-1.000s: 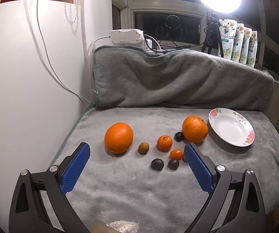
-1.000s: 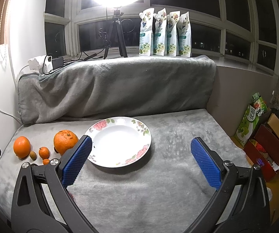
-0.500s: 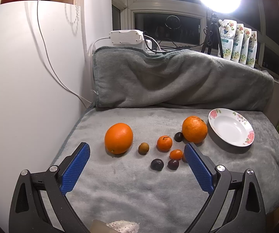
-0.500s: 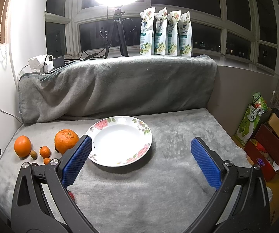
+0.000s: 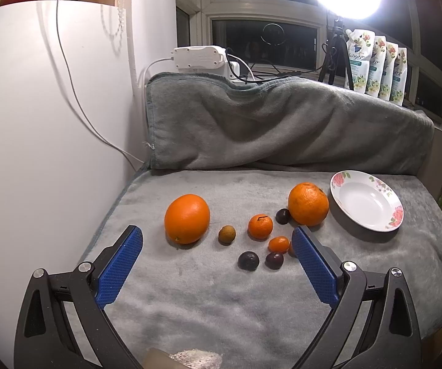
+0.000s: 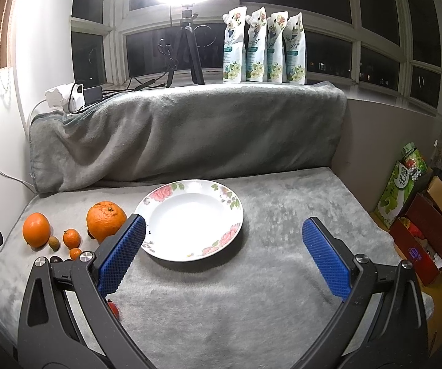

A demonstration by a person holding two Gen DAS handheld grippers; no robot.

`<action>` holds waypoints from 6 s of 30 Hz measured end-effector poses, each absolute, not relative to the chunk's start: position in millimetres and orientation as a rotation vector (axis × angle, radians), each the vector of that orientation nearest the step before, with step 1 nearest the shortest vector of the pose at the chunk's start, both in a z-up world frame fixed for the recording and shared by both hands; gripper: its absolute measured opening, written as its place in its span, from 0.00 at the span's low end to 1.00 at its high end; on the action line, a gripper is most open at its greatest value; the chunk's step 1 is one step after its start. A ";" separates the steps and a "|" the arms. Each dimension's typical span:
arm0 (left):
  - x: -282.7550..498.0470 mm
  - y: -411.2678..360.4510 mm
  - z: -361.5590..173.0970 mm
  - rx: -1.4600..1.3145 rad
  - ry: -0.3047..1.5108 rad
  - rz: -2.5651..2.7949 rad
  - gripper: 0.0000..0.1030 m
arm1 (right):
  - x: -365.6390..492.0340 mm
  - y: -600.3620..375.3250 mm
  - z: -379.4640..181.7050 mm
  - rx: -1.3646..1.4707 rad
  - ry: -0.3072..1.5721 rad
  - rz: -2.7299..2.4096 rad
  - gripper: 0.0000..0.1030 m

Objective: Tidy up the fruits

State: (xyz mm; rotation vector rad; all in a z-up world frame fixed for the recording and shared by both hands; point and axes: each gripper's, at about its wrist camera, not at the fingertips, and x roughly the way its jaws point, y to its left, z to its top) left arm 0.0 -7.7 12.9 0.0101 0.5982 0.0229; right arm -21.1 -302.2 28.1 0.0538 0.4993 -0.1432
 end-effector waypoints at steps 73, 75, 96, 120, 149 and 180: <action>87.2 -53.9 -54.4 -0.186 0.791 -0.342 0.59 | 168.9 -214.1 -22.2 0.100 0.958 0.605 0.73; 91.0 -57.2 -57.8 -0.207 0.807 -0.363 0.53 | 175.5 -210.0 -25.3 0.103 0.977 0.627 0.73; 117.8 -72.8 -71.3 -0.284 0.859 -0.429 0.41 | 206.3 -191.2 -48.6 0.105 1.087 0.709 0.73; 124.7 -78.7 -74.5 -0.263 0.856 -0.413 0.41 | 205.2 -193.0 -48.9 0.110 1.085 0.692 0.65; 92.3 -116.4 -29.9 -0.180 0.776 -0.499 0.41 | 169.5 -247.5 -3.7 0.158 0.970 0.625 0.65; 78.9 -149.4 -27.8 -0.090 0.799 -0.558 0.41 | 134.4 -330.6 -0.4 0.242 0.888 0.453 0.65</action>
